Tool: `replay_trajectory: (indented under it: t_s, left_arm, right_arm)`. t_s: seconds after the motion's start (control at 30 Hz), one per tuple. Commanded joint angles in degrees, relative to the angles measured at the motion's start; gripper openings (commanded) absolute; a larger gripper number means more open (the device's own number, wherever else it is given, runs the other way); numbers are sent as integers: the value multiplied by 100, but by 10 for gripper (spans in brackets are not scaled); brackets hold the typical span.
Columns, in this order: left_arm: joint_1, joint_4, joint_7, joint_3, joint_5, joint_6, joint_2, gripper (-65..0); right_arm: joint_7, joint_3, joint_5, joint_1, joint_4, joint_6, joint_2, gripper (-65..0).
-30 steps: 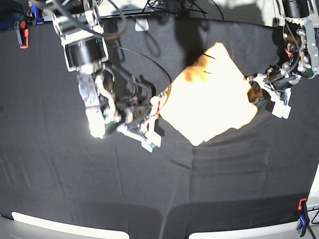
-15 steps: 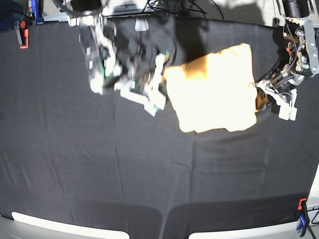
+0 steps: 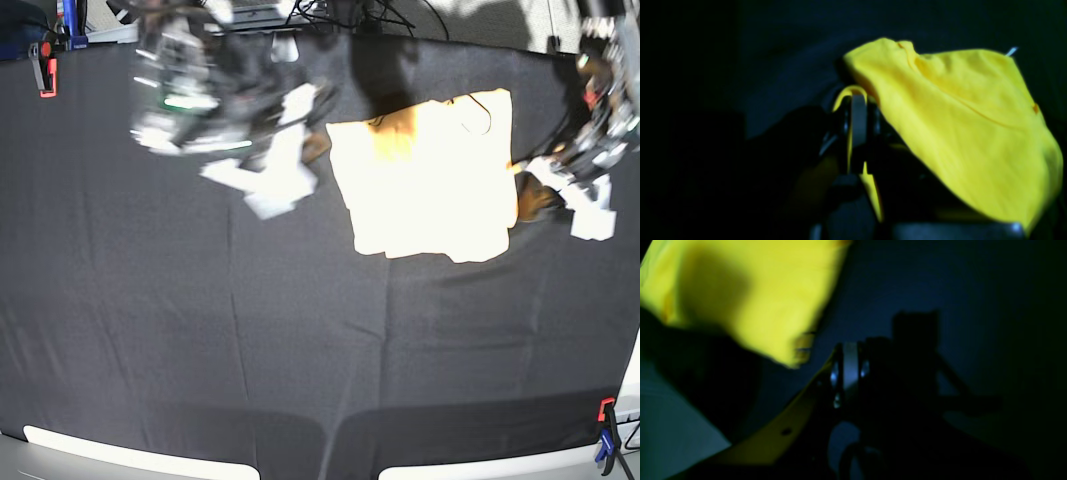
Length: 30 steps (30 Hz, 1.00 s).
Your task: Layout the t-shirt on the table in an organized manner, then fold the t-shirt properly
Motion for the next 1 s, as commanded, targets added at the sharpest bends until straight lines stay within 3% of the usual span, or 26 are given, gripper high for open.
replay_trajectory:
  t_s: [0.0, 0.17, 0.27, 0.4, 0.53, 0.67, 0.77, 0.87, 0.97]
  left_arm:
    - [155, 280, 13, -120, -157, -44, -76, -650]
    - [1244, 1172, 468, -581, -597, -46, 74, -650]
    - [1917, 1613, 643, -726, -590, -46, 195, -650]
    - [2647, 1816, 1054, -734, -590, -48, 289, -650]
    - [3318, 1674, 1049, -732, -529, -52, 372, -650]
    - [3567, 1025, 824, -671, -529, -361, 367, -650]
    - [3434, 203, 354, -487, -520, -393, 367, -650]
    - [3053, -837, 157, -153, -223, -393, 369, -650]
    - [2618, -2044, -457, 256, 332, -391, 367, -650]
  right_arm:
    - [46, 212, 140, -107, 243, 13, 11, -650]
    - [-433, 1298, 767, -826, 896, 17, 11, -650]
    - [-431, 1753, 876, -1471, 1300, 20, -17, -650]
    - [-431, 2149, 826, -2461, 1622, 17, -125, -650]
    - [-431, 2288, 793, -3458, 1563, 20, -227, -650]
    - [-374, 2284, 643, -4011, 1104, 31, -223, -650]
    - [-184, 2225, 2, -3930, 286, 31, -157, -650]
    - [-61, 2094, -133, -3580, -863, 13, 125, -650]
    - [-2, 1893, -118, -3071, -2151, 13, 507, -650]
